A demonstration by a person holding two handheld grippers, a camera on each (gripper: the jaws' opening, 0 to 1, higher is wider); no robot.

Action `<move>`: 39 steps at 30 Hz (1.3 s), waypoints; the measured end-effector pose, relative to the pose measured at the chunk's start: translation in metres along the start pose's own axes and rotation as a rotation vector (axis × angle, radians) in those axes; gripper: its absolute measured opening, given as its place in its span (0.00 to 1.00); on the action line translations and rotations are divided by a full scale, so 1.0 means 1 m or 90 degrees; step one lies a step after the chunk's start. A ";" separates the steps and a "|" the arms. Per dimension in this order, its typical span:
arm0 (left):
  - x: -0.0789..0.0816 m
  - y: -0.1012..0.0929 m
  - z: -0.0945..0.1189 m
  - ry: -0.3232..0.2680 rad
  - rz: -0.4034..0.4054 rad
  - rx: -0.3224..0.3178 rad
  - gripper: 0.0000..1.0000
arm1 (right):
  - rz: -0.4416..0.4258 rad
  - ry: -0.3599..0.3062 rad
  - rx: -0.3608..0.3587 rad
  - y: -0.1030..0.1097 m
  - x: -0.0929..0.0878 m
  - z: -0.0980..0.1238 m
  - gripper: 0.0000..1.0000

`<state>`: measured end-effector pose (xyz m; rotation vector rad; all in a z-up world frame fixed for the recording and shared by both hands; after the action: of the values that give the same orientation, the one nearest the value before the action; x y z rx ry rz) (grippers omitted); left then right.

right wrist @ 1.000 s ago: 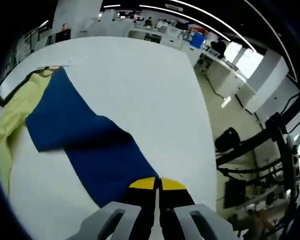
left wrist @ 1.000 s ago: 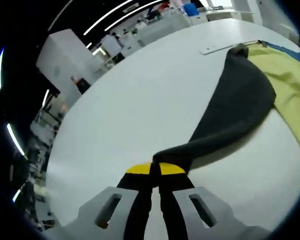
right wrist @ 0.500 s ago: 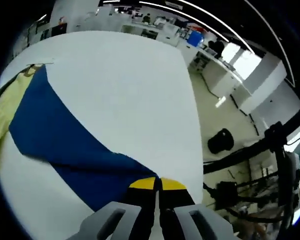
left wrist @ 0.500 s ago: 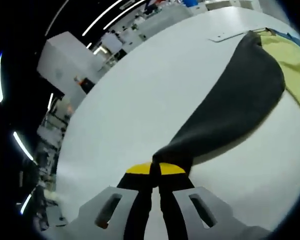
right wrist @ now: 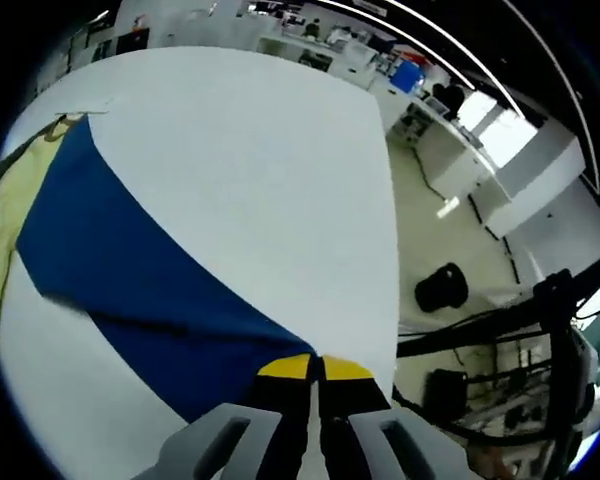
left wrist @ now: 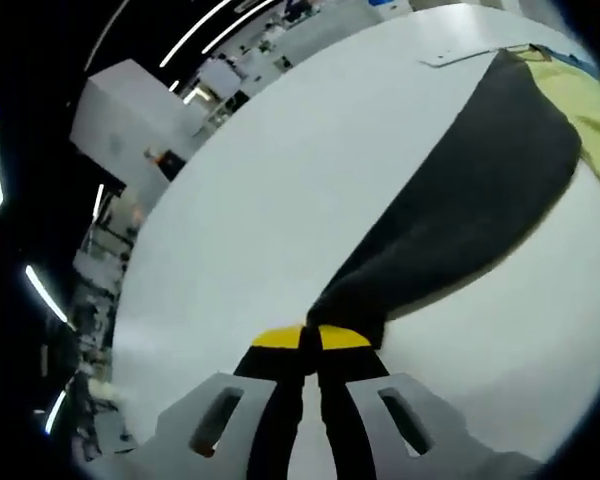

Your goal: Fold the garment on the visible template until the final outline fits inside the template.

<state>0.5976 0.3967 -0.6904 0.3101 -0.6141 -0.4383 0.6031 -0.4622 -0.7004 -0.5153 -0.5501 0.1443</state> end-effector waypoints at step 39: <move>0.021 -0.113 0.111 -0.279 0.100 -0.289 0.61 | -0.055 -0.164 0.376 0.127 0.008 0.169 0.66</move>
<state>0.5108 0.2721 -0.6399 -0.2745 -0.9352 -0.4838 0.5207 -0.2782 -0.6374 0.1055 -0.7433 0.2818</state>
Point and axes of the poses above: the point that each gripper's makers call its tool centre point, and the gripper's own axes: z roughly backward along the fingers, y roughly to its left, x roughly out of its top, the point moved 8 cm from there along z, roughly backward along the fingers, and after that the axes turned 11 degrees about -x, right-handed, at the moved point
